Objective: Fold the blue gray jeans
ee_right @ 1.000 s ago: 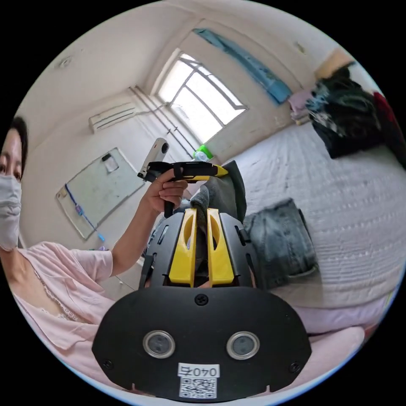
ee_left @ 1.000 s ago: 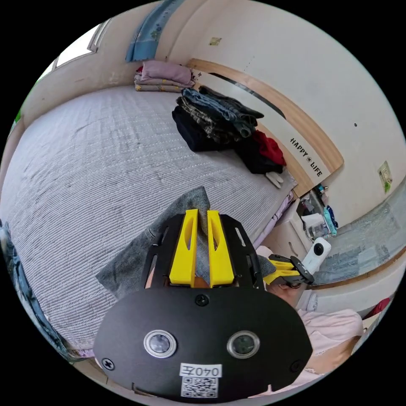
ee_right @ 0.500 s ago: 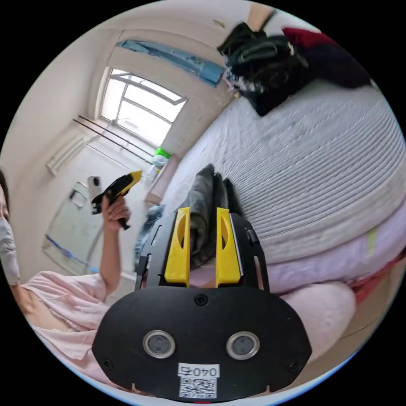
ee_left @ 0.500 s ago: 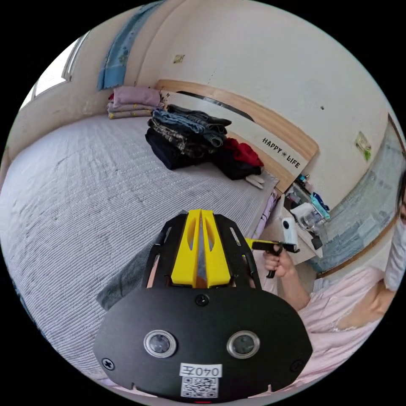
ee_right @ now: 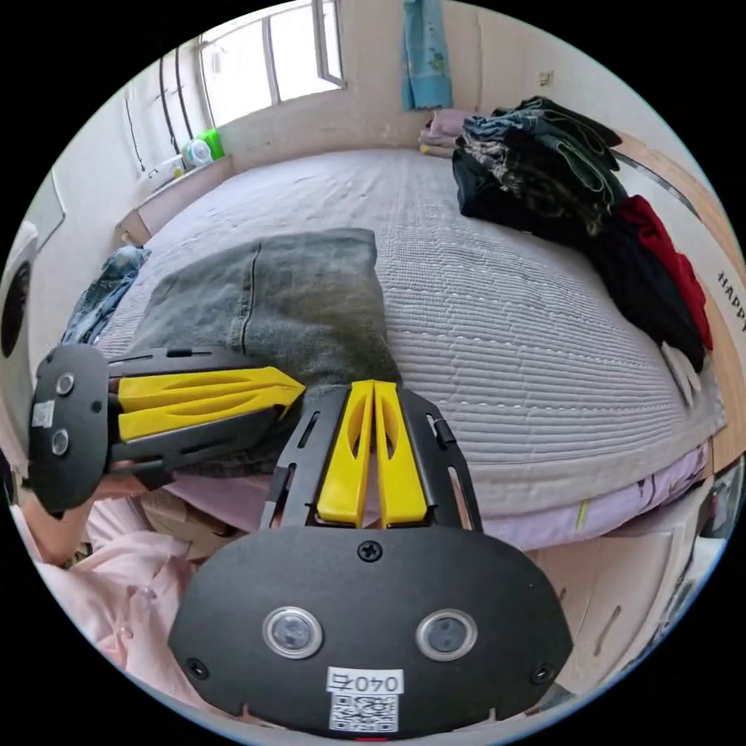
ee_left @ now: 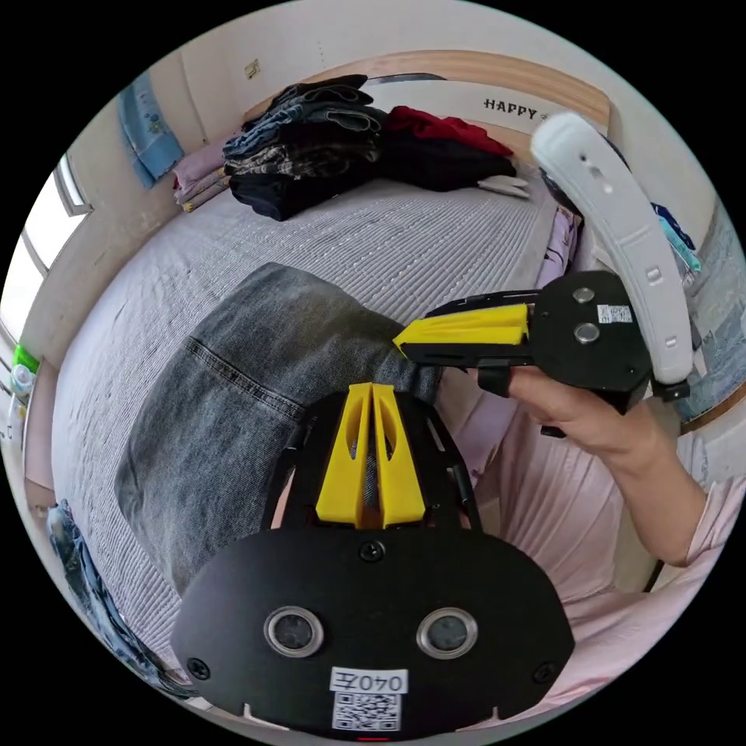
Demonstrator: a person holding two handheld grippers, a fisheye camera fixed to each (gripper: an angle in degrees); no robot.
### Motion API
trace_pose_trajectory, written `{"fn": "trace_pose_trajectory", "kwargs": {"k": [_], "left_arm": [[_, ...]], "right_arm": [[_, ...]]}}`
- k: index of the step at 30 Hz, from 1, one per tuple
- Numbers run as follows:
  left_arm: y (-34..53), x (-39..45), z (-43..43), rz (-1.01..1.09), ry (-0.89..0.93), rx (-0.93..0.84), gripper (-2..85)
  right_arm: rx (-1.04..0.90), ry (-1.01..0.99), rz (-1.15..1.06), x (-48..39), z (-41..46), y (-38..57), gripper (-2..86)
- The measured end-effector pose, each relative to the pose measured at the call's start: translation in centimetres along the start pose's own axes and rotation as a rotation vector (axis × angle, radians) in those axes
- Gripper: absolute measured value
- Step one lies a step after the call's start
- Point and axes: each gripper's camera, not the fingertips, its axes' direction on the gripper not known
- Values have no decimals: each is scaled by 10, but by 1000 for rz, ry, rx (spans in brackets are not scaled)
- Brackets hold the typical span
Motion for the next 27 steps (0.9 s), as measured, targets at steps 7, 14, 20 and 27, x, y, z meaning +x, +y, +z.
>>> {"fn": "trace_pose_trajectory", "kwargs": {"k": [7,14,20,27], "left_arm": [[38,-22,-66,-129,-224,162,-9],[95,-46,-38,-228,-295,-40,-9],[97,-70,-37,-253,-220,-27,-9],[94,-183,-48,-489,-356,32,-9]], "right_arm": [[228,-29,-72,-25,-92,-63,-10],[-26,75,-63,-63,19,-139,-10],[-124,145,-154,-75,32,-156,-10],[9,74,-202,-69,-67,-104,-10]]}}
